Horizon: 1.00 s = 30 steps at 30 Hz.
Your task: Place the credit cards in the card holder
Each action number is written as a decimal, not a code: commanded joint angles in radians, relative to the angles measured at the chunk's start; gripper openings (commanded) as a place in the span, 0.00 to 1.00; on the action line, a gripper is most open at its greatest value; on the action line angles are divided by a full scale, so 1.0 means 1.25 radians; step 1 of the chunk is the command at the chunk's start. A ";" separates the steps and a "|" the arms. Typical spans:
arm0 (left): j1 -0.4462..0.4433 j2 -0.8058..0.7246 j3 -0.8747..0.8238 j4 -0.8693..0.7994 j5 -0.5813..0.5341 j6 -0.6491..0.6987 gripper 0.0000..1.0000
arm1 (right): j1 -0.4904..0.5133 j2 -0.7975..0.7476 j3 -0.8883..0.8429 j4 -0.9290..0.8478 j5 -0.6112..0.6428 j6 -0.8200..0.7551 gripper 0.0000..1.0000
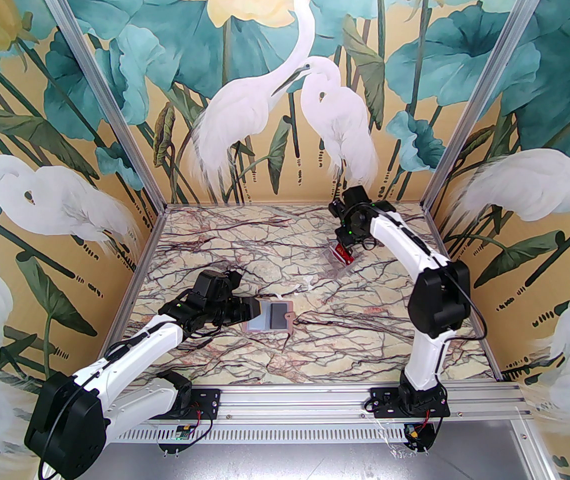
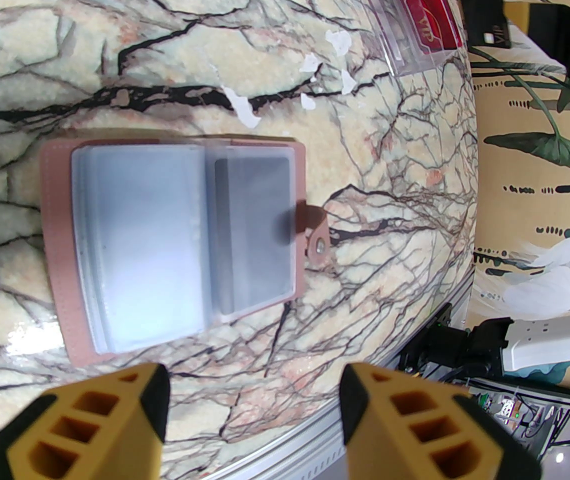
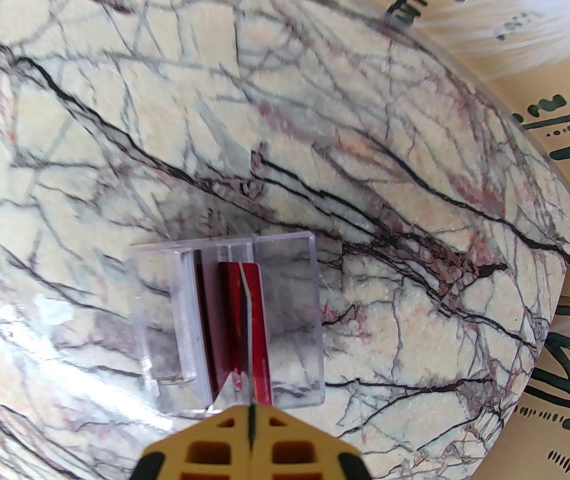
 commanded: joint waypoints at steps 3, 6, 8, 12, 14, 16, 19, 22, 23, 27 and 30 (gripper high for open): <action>0.006 0.003 0.024 0.091 0.065 -0.020 0.62 | -0.004 -0.085 -0.042 0.012 -0.084 0.049 0.00; 0.006 0.028 0.032 0.184 0.112 -0.028 0.62 | -0.004 -0.142 -0.080 0.047 -0.160 0.084 0.00; 0.006 0.060 0.046 0.249 0.150 -0.031 0.62 | -0.004 -0.186 -0.114 0.081 -0.220 0.114 0.00; 0.006 0.099 0.055 0.436 0.243 -0.069 0.62 | -0.004 -0.276 -0.198 0.164 -0.364 0.180 0.00; 0.006 0.112 0.063 0.509 0.270 -0.078 0.64 | -0.004 -0.316 -0.235 0.207 -0.421 0.219 0.00; 0.006 0.130 0.077 0.563 0.294 -0.090 0.66 | -0.004 -0.359 -0.277 0.259 -0.487 0.272 0.00; 0.005 0.167 0.101 0.656 0.338 -0.125 0.68 | -0.003 -0.417 -0.348 0.348 -0.573 0.360 0.00; 0.005 0.198 0.129 0.724 0.370 -0.153 0.69 | 0.001 -0.463 -0.432 0.466 -0.660 0.474 0.00; 0.006 0.206 0.137 0.743 0.376 -0.160 0.69 | 0.003 -0.476 -0.458 0.507 -0.689 0.514 0.00; 0.006 0.246 0.172 0.803 0.407 -0.196 0.70 | 0.026 -0.517 -0.529 0.590 -0.722 0.593 0.00; 0.006 0.275 0.180 0.864 0.428 -0.237 0.70 | 0.037 -0.535 -0.566 0.651 -0.745 0.643 0.00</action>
